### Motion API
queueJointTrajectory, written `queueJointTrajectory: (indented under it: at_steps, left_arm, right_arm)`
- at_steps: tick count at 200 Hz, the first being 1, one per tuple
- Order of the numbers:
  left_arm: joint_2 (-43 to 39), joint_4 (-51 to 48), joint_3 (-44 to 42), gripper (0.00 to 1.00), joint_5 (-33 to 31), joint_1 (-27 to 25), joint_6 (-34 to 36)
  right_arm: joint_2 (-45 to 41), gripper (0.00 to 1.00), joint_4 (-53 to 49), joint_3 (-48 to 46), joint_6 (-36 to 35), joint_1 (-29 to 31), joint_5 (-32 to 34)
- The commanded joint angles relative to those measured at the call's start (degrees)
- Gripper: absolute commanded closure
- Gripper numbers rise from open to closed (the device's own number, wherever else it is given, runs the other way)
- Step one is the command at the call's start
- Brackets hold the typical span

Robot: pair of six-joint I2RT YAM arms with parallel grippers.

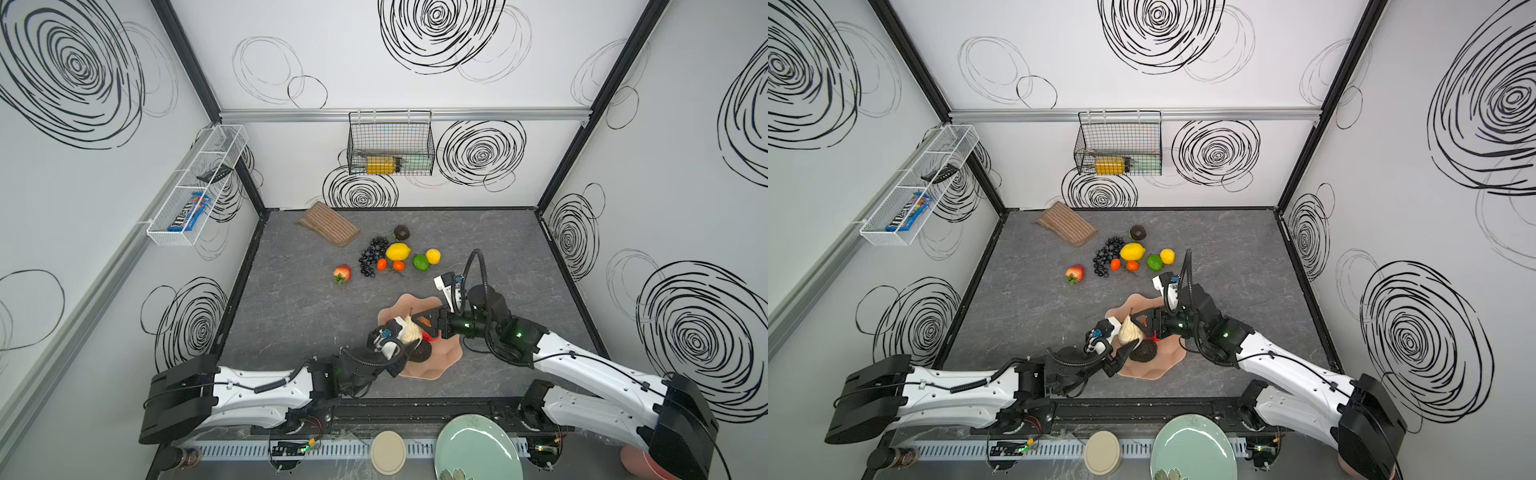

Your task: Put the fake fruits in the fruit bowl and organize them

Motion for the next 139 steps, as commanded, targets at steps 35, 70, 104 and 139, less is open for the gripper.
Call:
queueJointTrajectory:
  at_steps: [35,70,104,139]
  left_arm:
    - [3.0,5.7,1.9,0.47,-0.6,-0.7,3.5]
    - [3.4,5.8,1.9,0.47,-0.2,-1.0,3.8]
    - [2.9,5.7,1.7,0.47,-0.3,-1.1,4.0]
    - [3.1,5.8,1.8,0.46,-0.3,-1.2,4.6]
  right_arm:
    - [0.7,0.47,2.5,3.2,-0.7,1.1,1.6]
    - [1.1,0.63,1.6,3.8,-1.7,1.3,2.3]
    - [1.8,0.71,1.5,3.9,-2.2,1.4,1.9]
    - [2.6,0.74,1.5,4.2,-2.4,1.7,1.5]
